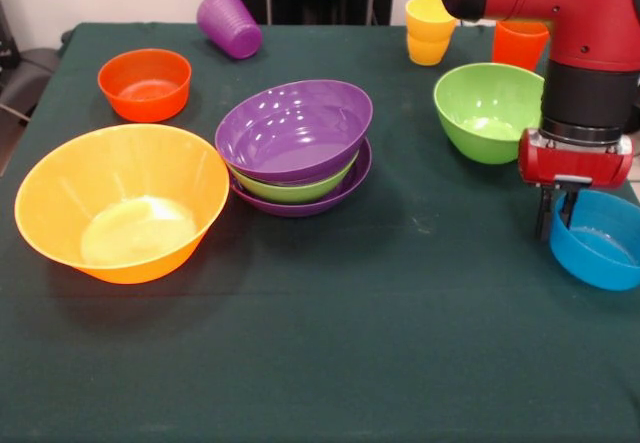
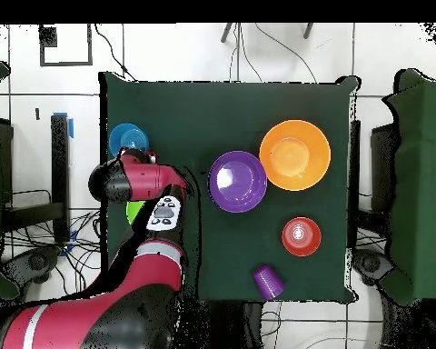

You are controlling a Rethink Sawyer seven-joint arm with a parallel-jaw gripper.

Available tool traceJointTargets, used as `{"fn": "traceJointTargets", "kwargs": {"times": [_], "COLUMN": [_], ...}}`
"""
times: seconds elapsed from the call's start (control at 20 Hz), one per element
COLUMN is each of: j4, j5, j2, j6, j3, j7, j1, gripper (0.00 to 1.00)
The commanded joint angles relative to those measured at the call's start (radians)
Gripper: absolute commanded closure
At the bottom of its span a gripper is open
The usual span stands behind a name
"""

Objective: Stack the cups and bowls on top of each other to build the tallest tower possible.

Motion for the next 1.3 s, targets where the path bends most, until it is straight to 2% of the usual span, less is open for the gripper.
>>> {"fn": "traceJointTargets", "kwargs": {"times": [0.05,0.2,0.75,0.95,1.3], "j4": [0.004,0.045,0.261,0.314,0.305], "j5": [0.016,0.01,-0.026,-0.044,-0.052], "j2": [0.016,-0.037,-0.328,-0.378,-0.422], "j6": [0.024,0.072,0.305,0.314,0.412], "j3": [0.089,0.104,0.108,0.143,0.163], "j7": [0.146,0.135,0.04,-0.002,-0.033], "j1": [-0.004,-0.02,-0.092,-0.144,-0.187], "gripper": [1.0,1.0,1.0,1.0,1.0]}}
